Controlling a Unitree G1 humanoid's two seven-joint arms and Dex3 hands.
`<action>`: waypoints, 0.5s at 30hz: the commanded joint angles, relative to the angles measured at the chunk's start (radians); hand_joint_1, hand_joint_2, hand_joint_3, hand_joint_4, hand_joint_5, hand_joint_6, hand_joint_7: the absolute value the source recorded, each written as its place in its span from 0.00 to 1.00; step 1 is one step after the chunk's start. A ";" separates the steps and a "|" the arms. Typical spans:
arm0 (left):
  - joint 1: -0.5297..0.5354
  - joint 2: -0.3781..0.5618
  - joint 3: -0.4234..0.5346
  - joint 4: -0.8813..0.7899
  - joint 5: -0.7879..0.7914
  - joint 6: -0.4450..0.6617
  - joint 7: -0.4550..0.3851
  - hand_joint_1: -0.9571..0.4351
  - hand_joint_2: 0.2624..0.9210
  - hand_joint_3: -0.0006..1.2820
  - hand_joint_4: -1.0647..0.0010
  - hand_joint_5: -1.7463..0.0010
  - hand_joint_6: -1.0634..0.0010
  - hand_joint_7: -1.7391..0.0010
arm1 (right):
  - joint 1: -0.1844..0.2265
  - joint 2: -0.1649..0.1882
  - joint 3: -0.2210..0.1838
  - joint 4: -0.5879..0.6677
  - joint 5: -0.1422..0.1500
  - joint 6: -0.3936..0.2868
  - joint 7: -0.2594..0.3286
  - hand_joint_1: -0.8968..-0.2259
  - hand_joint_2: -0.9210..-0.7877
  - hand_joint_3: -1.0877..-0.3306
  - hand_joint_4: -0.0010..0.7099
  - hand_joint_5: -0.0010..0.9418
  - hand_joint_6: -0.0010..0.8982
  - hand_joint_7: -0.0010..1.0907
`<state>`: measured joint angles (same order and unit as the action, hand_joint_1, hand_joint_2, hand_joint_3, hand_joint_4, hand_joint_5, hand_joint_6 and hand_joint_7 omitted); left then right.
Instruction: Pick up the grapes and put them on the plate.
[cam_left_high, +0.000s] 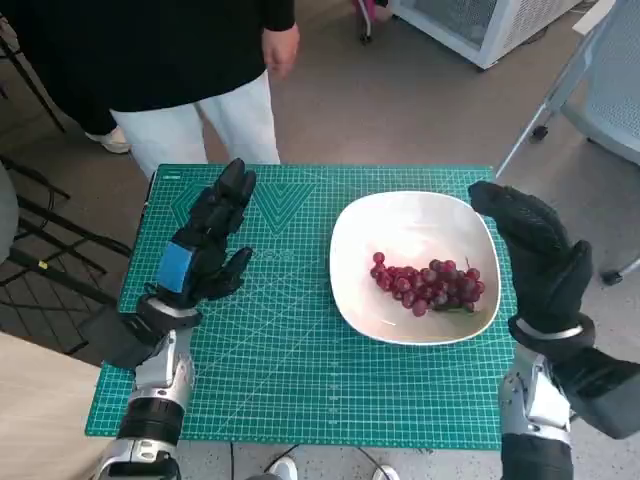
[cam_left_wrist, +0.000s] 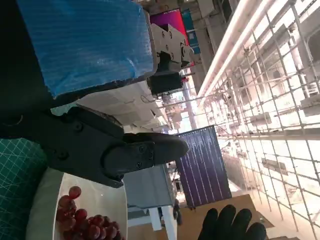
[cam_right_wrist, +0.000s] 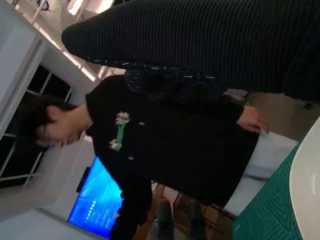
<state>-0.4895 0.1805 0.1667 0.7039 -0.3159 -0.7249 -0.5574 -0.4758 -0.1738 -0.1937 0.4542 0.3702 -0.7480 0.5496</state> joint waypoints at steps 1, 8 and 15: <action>0.017 -0.013 -0.004 -0.024 0.007 0.021 0.006 0.20 1.00 0.35 0.89 1.00 0.83 1.00 | 0.008 -0.001 0.003 0.012 -0.002 0.009 0.006 0.51 0.00 0.60 0.26 0.01 0.00 0.34; 0.030 -0.020 -0.003 -0.054 -0.003 0.049 0.002 0.20 1.00 0.35 0.89 1.00 0.83 1.00 | 0.008 -0.003 0.003 0.016 0.000 0.007 0.012 0.50 0.00 0.60 0.26 0.01 0.00 0.34; 0.045 -0.024 0.001 -0.084 -0.009 0.064 -0.001 0.19 1.00 0.35 0.89 1.00 0.82 1.00 | 0.009 -0.006 -0.001 0.017 0.009 0.009 0.022 0.50 0.00 0.60 0.26 0.01 0.00 0.34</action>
<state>-0.4602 0.1575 0.1651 0.6436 -0.3182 -0.6720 -0.5548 -0.4774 -0.1759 -0.1938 0.4556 0.3721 -0.7481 0.5605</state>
